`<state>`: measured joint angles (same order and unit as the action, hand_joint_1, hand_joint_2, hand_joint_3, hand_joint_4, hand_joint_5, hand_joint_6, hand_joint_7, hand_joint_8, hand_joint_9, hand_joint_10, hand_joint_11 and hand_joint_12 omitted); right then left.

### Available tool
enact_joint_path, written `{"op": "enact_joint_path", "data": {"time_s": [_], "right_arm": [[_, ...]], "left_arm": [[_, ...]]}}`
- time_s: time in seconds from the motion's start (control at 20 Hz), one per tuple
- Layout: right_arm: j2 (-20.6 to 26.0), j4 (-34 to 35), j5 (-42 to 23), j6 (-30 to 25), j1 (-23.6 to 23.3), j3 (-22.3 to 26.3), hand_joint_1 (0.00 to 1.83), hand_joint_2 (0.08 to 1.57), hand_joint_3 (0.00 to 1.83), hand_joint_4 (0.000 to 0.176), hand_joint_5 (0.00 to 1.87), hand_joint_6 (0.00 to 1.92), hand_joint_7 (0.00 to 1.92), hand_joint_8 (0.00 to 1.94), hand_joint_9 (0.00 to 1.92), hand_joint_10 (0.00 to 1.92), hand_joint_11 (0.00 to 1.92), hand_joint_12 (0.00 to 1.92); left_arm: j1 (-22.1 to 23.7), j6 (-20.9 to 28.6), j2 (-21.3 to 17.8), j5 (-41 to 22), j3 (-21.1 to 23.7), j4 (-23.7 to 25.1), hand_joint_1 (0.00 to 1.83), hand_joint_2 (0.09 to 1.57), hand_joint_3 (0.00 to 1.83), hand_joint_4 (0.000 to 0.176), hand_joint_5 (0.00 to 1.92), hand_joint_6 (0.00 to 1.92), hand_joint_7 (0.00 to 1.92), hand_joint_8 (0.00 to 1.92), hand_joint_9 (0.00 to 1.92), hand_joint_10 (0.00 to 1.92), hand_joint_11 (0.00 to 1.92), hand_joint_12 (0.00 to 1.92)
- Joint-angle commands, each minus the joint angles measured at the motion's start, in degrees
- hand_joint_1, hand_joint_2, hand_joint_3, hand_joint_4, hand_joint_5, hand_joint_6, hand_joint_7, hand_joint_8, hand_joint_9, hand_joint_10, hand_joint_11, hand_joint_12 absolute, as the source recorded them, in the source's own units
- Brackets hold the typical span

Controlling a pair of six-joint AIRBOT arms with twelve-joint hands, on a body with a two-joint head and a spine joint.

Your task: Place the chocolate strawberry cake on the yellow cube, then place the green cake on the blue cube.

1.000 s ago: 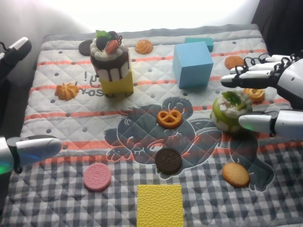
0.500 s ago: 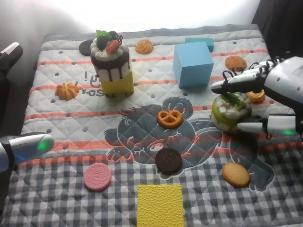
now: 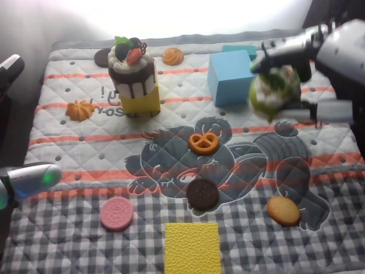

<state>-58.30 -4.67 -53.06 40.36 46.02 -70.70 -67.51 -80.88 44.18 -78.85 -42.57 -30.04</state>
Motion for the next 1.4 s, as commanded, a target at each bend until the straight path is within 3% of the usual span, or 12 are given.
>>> {"op": "enact_joint_path", "data": {"time_s": [0.0, 0.05, 0.1, 0.2, 0.25, 0.35, 0.5, 0.6, 0.7, 0.95, 1.15, 1.35], "right_arm": [[-0.49, 1.50, -7.29, -0.27, -1.37, -0.70, 1.36, 1.13, 0.00, 0.000, 0.89, 0.99, 0.99, 0.93, 0.92, 1.26, 0.62, 1.14], [-1.48, 1.93, -7.27, -0.27, -2.72, -1.65, 1.25, 1.12, 0.00, 0.000, 0.95, 0.92, 1.01, 1.01, 0.85, 0.77, 0.51, 1.19], [-2.37, 2.16, -7.18, -0.27, -3.96, -2.45, 1.34, 1.11, 0.00, 0.000, 0.95, 0.91, 1.05, 0.85, 0.94, 1.11, 0.67, 1.10], [-4.06, 2.74, -6.43, -0.27, -6.30, -3.98, 1.38, 1.11, 0.00, 0.000, 0.90, 1.00, 1.01, 0.87, 0.98, 1.14, 0.85, 0.88], [-5.21, 3.26, -5.70, -0.23, -7.44, -4.98, 1.38, 1.11, 0.00, 0.000, 0.88, 1.05, 1.01, 0.87, 0.98, 1.13, 0.79, 0.83], [-7.46, 4.95, -3.94, 0.22, -9.25, -6.94, 1.37, 1.10, 0.00, 0.000, 0.91, 0.99, 1.05, 0.82, 0.96, 1.19, 0.65, 1.01], [-10.33, 7.37, -0.70, 0.26, -10.90, -10.13, 1.37, 1.12, 0.00, 0.000, 0.95, 0.83, 0.99, 0.99, 0.92, 1.28, 0.54, 1.23], [-11.82, 8.57, 1.92, 0.26, -11.76, -11.97, 1.36, 1.12, 0.00, 0.000, 0.94, 0.90, 1.00, 0.96, 0.90, 1.27, 0.54, 1.22], [-13.08, 9.45, 3.78, 0.26, -11.87, -13.26, 1.35, 1.13, 0.00, 0.000, 0.90, 1.00, 0.96, 1.00, 0.87, 1.29, 0.55, 1.19], [-14.18, 10.18, 4.59, 0.26, -11.87, -13.76, 1.37, 1.12, 0.00, 0.000, 0.93, 0.95, 0.94, 0.98, 0.94, 1.22, 0.77, 1.13], [-14.19, 10.25, 4.56, 0.26, -11.84, -13.50, 1.37, 1.12, 0.00, 0.000, 0.95, 0.93, 0.94, 1.00, 0.90, 1.24, 0.70, 1.20], [-14.20, 10.88, 4.63, 0.26, -11.13, -13.40, 1.37, 1.10, 0.00, 0.000, 0.95, 0.89, 0.99, 0.89, 1.03, 1.13, 0.87, 1.13]], "left_arm": [[0.04, 0.57, 0.20, -6.84, -0.47, 0.61, 0.84, 0.84, 0.00, 0.176, 0.00, 0.00, 0.00, 0.00, 0.00, 0.00, 0.00, 0.00], [0.04, 0.70, 0.30, -6.69, -0.58, 0.61, 0.83, 0.85, 0.01, 0.175, 0.00, 0.00, 0.00, 0.00, 0.00, 0.00, 0.00, 0.00], [0.04, 0.94, 0.39, -6.52, -0.71, 0.61, 0.84, 0.87, 0.01, 0.174, 0.00, 0.00, 0.00, 0.00, 0.00, 0.00, 0.00, 0.00], [0.05, 1.35, 0.51, -6.30, -0.90, 0.62, 0.83, 0.85, 0.01, 0.176, 0.00, 0.00, 0.00, 0.00, 0.00, 0.00, 0.00, 0.00], [0.05, 1.49, 0.54, -6.27, -0.97, 0.62, 0.83, 0.85, 0.00, 0.176, 0.00, 0.00, 0.00, 0.00, 0.00, 0.00, 0.00, 0.00], [0.05, 1.72, 0.58, -6.24, -1.07, 0.62, 0.83, 0.85, 0.00, 0.176, 0.00, 0.00, 0.00, 0.00, 0.00, 0.00, 0.00, 0.00], [0.05, 2.20, 0.58, -6.22, -1.21, 0.62, 0.82, 0.85, 0.00, 0.176, 0.00, 0.00, 0.00, 0.00, 0.00, 0.00, 0.00, 0.00], [0.05, 2.29, 0.64, -6.22, -1.27, 0.62, 0.82, 0.84, 0.00, 0.164, 0.00, 0.00, 0.00, 0.00, 0.00, 0.00, 0.00, 0.00], [0.05, 2.42, 0.73, -6.22, -1.32, 0.64, 0.83, 0.83, 0.00, 0.175, 0.00, 0.00, 0.00, 0.00, 0.00, 0.00, 0.00, 0.00], [0.05, 2.92, 0.88, -6.38, -1.43, 0.67, 0.83, 0.83, 0.00, 0.176, 0.00, 0.00, 0.00, 0.00, 0.00, 0.00, 0.00, 0.00], [0.04, 3.12, 1.07, -6.44, -1.44, 0.60, 0.83, 0.84, 0.00, 0.176, 0.00, 0.00, 0.00, 0.00, 0.00, 0.00, 0.00, 0.00], [0.04, 3.57, 1.03, -6.91, -1.46, 0.62, 0.84, 0.85, 0.01, 0.173, 0.00, 0.00, 0.00, 0.00, 0.00, 0.00, 0.00, 0.00]]}}
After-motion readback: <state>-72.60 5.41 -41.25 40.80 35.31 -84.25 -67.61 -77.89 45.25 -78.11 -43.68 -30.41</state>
